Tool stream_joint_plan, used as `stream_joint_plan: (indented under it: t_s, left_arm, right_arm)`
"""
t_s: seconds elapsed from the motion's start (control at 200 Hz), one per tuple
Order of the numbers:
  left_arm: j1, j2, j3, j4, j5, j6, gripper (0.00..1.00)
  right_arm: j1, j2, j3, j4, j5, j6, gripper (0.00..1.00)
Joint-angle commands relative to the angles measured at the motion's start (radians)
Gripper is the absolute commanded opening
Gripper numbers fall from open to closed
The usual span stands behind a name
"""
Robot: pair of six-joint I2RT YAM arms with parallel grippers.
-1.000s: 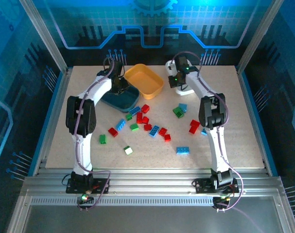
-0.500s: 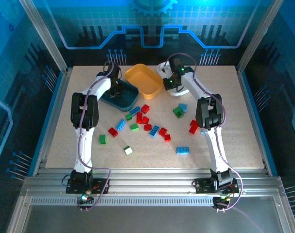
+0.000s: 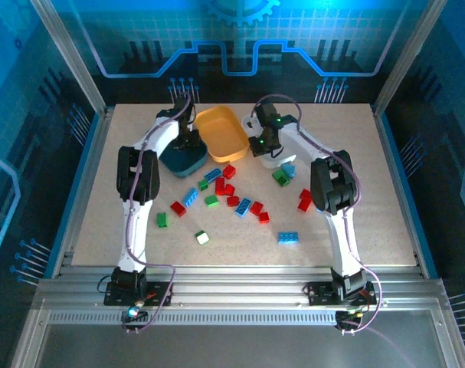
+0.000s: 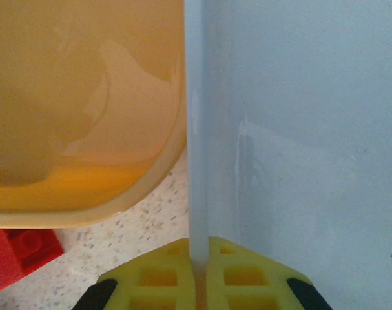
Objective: Sort the legos into containers by color
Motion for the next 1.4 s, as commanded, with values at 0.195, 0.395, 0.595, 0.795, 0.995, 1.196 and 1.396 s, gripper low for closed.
stream_joint_plan:
  t_s: [0.195, 0.395, 0.595, 0.795, 0.995, 1.196, 1.396]
  left_arm:
    - [-0.008, -0.130, -0.162, 0.059, -0.005, 0.227, 0.04]
    - [-0.008, -0.190, -0.240, 0.095, 0.014, 0.244, 0.00]
    - [-0.010, -0.224, -0.335, 0.123, 0.071, 0.194, 0.00]
    - [-0.035, -0.273, -0.443, 0.179, 0.103, 0.161, 0.00]
    - [-0.058, -0.301, -0.461, 0.174, 0.113, 0.176, 0.00]
    - [-0.065, -0.355, -0.487, 0.181, 0.047, 0.170, 0.00]
    - [-0.029, -0.414, -0.471, 0.193, 0.067, 0.071, 0.35]
  right_arm:
    - [0.021, -0.107, -0.118, 0.034, -0.024, 0.175, 0.09]
    - [-0.026, -0.023, 0.007, 0.019, -0.040, 0.235, 0.09]
    - [-0.029, 0.125, 0.227, -0.056, -0.066, 0.209, 0.10]
    - [-0.024, 0.218, 0.368, -0.095, -0.093, 0.190, 0.13]
    - [-0.022, 0.201, 0.335, -0.048, -0.139, 0.202, 0.15]
    - [-0.033, 0.113, 0.281, -0.008, -0.167, 0.219, 0.35]
    - [-0.055, 0.060, 0.237, 0.010, -0.201, 0.219, 0.46]
